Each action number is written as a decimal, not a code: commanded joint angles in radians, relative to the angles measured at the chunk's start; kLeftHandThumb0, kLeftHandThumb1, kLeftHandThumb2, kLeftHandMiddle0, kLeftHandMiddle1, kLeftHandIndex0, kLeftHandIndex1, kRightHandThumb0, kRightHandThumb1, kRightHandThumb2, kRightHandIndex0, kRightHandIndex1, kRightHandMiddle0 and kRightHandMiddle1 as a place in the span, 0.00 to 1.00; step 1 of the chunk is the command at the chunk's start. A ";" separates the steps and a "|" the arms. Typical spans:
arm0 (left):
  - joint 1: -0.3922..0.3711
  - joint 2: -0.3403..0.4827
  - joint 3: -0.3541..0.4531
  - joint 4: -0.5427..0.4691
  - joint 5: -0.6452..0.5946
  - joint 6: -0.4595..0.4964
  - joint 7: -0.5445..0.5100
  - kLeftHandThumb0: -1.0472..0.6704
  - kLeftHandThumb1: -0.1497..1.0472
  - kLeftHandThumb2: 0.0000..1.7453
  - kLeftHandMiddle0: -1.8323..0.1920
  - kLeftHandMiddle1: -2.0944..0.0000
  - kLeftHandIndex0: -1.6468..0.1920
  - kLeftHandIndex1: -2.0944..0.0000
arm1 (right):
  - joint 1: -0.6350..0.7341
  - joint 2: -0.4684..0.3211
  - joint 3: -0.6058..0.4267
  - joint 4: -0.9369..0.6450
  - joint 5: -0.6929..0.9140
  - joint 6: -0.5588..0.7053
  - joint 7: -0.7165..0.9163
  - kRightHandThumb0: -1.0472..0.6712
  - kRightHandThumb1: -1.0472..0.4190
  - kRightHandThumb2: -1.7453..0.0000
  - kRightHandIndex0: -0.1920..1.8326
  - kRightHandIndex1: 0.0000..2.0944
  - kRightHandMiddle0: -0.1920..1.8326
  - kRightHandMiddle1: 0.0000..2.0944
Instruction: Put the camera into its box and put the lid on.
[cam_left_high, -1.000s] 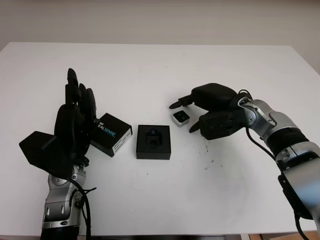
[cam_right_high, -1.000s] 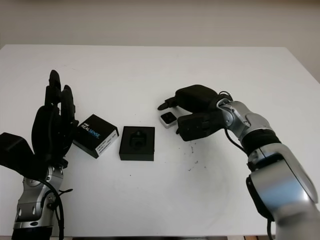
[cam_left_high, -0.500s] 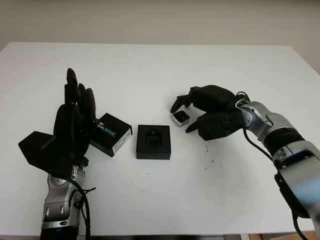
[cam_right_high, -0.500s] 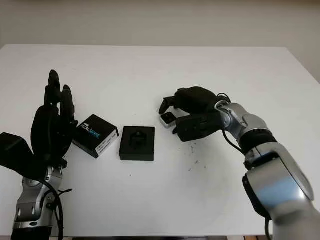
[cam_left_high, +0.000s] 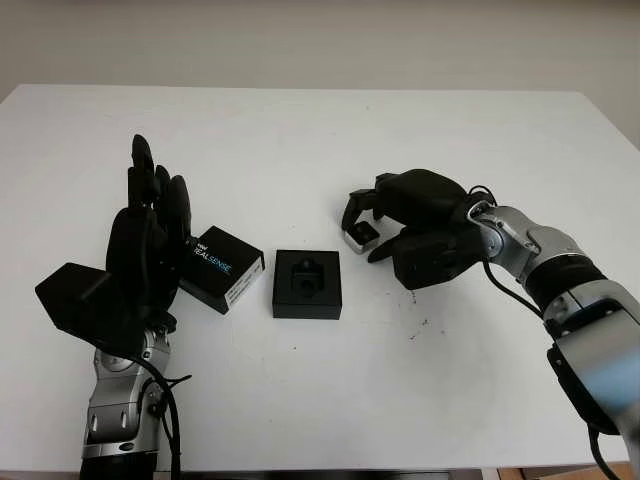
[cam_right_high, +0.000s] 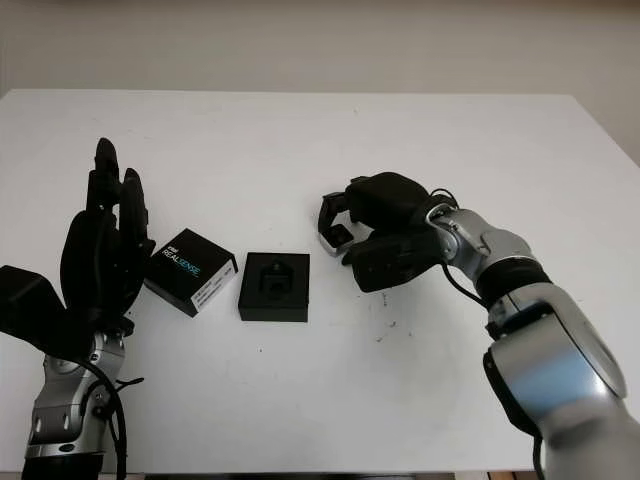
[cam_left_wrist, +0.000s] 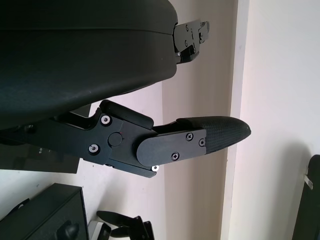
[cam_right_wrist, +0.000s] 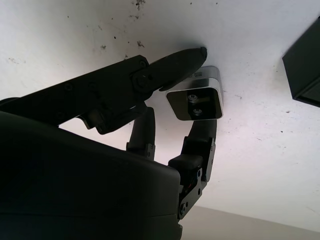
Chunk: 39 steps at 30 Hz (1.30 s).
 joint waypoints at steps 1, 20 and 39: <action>0.005 0.001 0.005 -0.020 -0.004 -0.008 0.001 0.20 1.00 0.31 1.00 1.00 1.00 1.00 | -0.016 -0.004 0.013 0.012 -0.010 -0.001 -0.003 0.38 0.12 0.97 0.16 0.82 0.31 0.50; 0.005 0.003 0.008 -0.019 -0.010 -0.012 -0.006 0.20 1.00 0.31 1.00 1.00 1.00 1.00 | -0.035 -0.015 0.079 0.027 -0.086 0.003 -0.084 0.43 0.11 0.97 0.13 1.00 0.36 0.62; 0.012 0.000 0.004 -0.027 -0.001 -0.012 0.006 0.20 1.00 0.30 1.00 1.00 1.00 1.00 | -0.012 0.015 -0.027 0.031 0.072 0.041 0.014 0.40 0.06 0.97 0.21 0.35 0.27 0.73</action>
